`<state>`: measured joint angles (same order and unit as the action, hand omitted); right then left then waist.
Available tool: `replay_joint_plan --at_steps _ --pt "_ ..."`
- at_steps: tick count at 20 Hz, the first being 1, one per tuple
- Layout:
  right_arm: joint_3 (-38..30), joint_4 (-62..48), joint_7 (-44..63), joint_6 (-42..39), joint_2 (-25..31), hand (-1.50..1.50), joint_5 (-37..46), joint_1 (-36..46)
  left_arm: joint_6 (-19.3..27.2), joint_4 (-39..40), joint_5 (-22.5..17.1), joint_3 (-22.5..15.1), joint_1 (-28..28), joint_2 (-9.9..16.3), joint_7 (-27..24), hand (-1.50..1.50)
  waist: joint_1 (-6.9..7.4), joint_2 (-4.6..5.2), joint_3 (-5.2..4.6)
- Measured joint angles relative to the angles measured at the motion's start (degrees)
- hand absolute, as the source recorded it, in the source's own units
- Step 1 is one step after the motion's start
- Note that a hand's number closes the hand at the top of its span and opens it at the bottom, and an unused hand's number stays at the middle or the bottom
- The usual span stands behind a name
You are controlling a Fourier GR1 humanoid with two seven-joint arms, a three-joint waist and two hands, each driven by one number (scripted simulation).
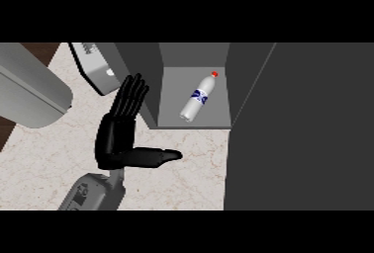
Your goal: Pick up the bottled water, place it into the cabinet and close the cabinet
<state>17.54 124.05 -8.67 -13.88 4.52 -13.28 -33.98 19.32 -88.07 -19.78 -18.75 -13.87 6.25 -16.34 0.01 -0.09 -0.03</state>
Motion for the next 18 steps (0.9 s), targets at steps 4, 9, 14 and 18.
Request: replay_joint_plan --at_steps 4,9,14,18 --pt "1.6 0.9 -0.9 0.3 0.2 -1.50 1.1 -1.8 1.4 -9.2 1.5 -2.3 4.9 -0.1 2.5 -1.50 -0.01 -0.08 0.03" --pt "3.9 1.3 -1.7 0.7 0.7 -1.50 4.0 -2.0 -0.2 -18.6 1.2 -5.1 12.4 1.3 4.2 -1.50 0.05 -0.10 0.02" --pt "5.4 2.3 0.2 -1.1 4.1 1.50 6.7 -1.1 -1.3 -25.9 1.8 -8.7 19.7 2.8 3.7 -1.50 0.23 -0.10 0.03" --pt "5.7 4.1 1.6 -4.8 8.7 1.50 7.1 -1.2 -2.3 -31.4 1.4 -8.8 26.6 5.3 1.7 -1.50 0.57 -0.06 0.01"
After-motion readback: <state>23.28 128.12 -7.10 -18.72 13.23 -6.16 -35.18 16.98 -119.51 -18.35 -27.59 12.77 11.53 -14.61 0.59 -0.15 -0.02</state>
